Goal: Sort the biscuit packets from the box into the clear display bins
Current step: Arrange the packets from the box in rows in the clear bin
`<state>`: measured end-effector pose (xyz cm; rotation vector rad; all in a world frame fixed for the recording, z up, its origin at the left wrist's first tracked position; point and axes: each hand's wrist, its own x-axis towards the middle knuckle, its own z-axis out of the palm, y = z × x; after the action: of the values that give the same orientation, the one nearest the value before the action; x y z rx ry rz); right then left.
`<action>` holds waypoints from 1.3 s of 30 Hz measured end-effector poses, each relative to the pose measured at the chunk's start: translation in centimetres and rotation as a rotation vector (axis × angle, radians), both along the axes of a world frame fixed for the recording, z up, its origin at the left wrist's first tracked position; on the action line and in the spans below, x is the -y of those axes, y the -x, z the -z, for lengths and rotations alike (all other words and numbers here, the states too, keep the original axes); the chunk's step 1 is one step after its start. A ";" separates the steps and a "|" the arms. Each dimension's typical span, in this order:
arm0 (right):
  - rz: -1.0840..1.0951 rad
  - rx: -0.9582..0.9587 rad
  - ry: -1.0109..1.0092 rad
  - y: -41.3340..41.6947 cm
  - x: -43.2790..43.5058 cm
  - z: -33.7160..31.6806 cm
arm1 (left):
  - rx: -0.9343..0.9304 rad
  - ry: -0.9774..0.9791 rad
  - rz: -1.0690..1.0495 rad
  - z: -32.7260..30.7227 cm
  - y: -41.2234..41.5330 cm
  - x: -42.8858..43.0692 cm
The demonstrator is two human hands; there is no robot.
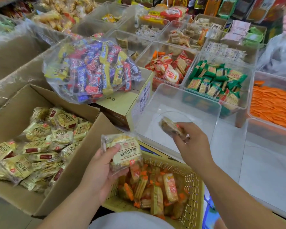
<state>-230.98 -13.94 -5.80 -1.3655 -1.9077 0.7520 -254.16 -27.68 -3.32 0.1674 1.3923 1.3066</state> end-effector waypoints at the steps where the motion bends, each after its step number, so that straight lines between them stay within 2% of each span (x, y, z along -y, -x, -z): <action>1: 0.004 0.036 0.040 0.2 -1.4 0.4 | -0.001 -0.005 -0.016 0.2 0.3 0.0; 7: -0.101 0.331 0.329 3.5 -6.8 5.8 | 0.036 -0.015 -0.047 1.7 2.1 0.4; 13: -0.179 0.465 0.485 7.2 -8.2 9.6 | 0.052 -0.008 -0.110 2.7 3.0 0.4; 16: -0.294 0.536 0.585 8.2 -8.3 10.4 | 0.072 -0.010 -0.127 3.0 3.2 0.3; 22: -0.454 0.439 0.948 7.4 -8.2 9.6 | 0.067 0.001 -0.148 2.8 3.3 0.5; 27: -0.472 0.368 1.099 7.2 -7.5 9.5 | 0.077 -0.001 -0.157 2.5 3.3 0.7; 30: -0.437 0.322 1.107 7.7 -7.4 9.0 | 0.096 -0.011 -0.164 2.2 3.1 0.7; 33: -0.447 0.346 1.023 7.8 -7.2 8.4 | 0.108 -0.018 -0.171 1.7 3.0 0.9; 36: -0.398 0.385 0.881 7.2 -6.7 7.5 | 0.102 -0.027 -0.182 1.2 3.0 0.9; 39: -0.335 0.357 0.609 6.4 -4.6 5.2 | 0.092 -0.030 -0.186 0.7 3.0 0.8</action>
<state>-237.38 -9.36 -11.03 -1.6341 -2.3354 1.4216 -257.12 -28.48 -4.04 -0.0026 1.3352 1.4706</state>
